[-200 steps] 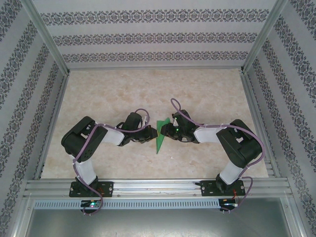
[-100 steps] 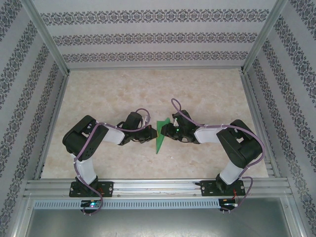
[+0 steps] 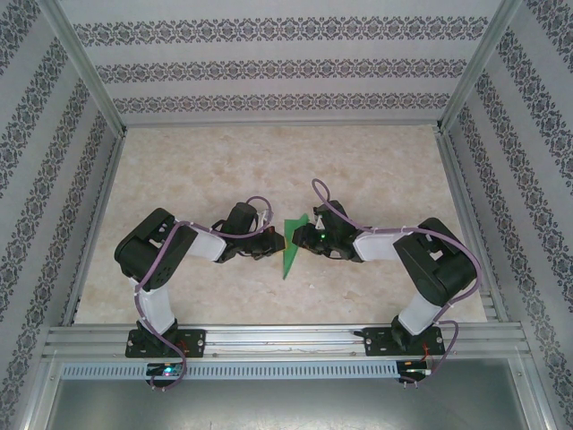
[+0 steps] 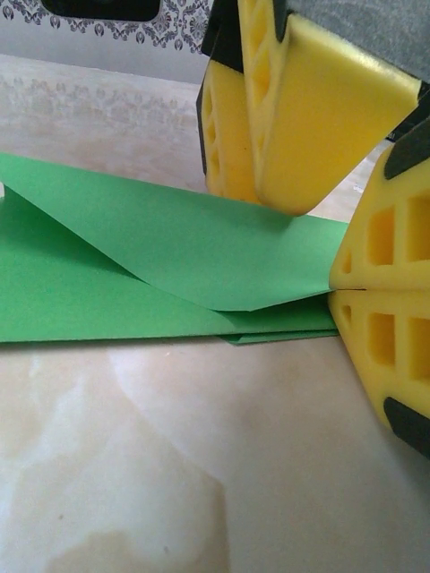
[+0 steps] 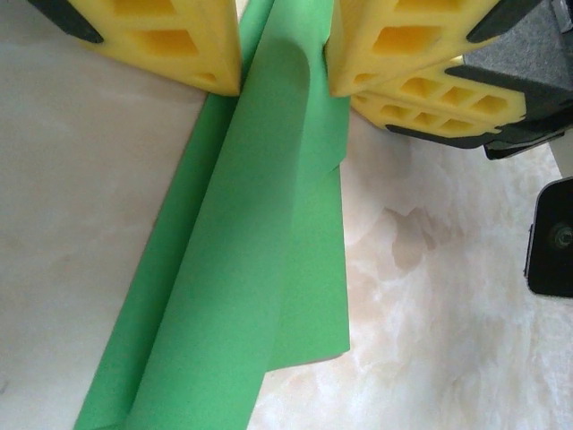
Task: Fold a paper plane with a square sheet of paper (fold left side to right side)
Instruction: Fold the wing for the fifth time at the center of the table.
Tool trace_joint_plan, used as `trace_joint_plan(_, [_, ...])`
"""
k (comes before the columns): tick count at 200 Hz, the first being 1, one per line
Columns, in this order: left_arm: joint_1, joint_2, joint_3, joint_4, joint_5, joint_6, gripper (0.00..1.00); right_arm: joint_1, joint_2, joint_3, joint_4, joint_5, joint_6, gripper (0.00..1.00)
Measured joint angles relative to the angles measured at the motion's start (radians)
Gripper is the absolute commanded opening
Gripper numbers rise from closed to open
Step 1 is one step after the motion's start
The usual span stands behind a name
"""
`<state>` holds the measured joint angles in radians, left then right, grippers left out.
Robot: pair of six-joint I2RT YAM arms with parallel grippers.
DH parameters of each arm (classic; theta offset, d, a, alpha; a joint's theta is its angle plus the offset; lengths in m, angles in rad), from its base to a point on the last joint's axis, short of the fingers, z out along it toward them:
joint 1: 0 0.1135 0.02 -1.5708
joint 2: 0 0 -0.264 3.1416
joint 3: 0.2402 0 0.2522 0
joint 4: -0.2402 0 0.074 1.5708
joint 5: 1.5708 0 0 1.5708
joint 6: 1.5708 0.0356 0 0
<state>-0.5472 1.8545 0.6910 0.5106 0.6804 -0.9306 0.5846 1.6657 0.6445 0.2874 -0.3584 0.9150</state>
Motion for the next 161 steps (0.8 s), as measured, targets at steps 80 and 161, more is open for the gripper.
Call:
trace_joint_plan(80, [0.004,0.005,0.002,0.001,0.012,0.000,0.00,-0.013,-0.072,-0.015,-0.022,0.003,-0.001,0.31])
trace_joint_plan(161, [0.005,0.005,0.003,0.001,0.012,0.000,0.00,-0.013,-0.038,0.055,-0.045,-0.021,-0.024,0.16])
